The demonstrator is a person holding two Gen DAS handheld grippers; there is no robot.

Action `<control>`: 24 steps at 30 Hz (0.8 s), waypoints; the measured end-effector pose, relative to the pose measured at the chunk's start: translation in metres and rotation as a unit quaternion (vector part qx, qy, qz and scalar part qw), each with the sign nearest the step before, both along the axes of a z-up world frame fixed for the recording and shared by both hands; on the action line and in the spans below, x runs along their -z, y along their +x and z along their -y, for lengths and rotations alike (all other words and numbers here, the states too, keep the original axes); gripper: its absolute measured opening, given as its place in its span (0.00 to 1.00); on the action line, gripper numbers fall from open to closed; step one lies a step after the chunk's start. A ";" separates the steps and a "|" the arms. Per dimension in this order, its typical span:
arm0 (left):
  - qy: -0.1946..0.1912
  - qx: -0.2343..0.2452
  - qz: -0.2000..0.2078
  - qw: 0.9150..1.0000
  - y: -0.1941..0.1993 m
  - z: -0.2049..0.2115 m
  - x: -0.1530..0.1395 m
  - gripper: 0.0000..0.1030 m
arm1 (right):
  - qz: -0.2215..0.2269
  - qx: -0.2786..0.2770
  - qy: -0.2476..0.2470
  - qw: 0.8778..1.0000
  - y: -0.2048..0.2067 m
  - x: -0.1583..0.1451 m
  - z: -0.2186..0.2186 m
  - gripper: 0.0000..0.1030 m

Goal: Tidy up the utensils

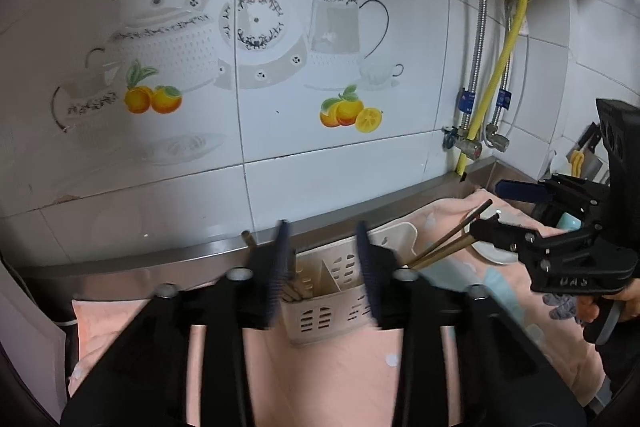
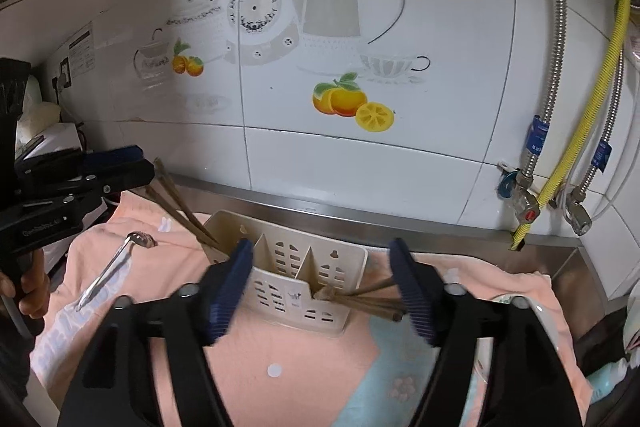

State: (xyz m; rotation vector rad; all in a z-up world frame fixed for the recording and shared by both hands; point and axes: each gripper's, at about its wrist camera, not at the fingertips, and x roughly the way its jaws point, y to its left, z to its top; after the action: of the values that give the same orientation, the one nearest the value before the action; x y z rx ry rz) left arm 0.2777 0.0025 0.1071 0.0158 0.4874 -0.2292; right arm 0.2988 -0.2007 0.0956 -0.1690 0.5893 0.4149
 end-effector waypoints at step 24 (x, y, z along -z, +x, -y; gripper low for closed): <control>0.010 -0.071 -0.032 0.997 -0.072 -0.022 0.089 0.95 | 0.030 -0.024 -0.036 0.999 -0.079 0.094 0.014 0.93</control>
State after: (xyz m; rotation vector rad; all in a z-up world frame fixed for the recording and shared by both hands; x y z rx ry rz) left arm 0.2054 0.0246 0.0182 -0.0065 0.5532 -0.0860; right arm 0.2197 -0.2147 0.0020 -0.2635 0.5430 0.4331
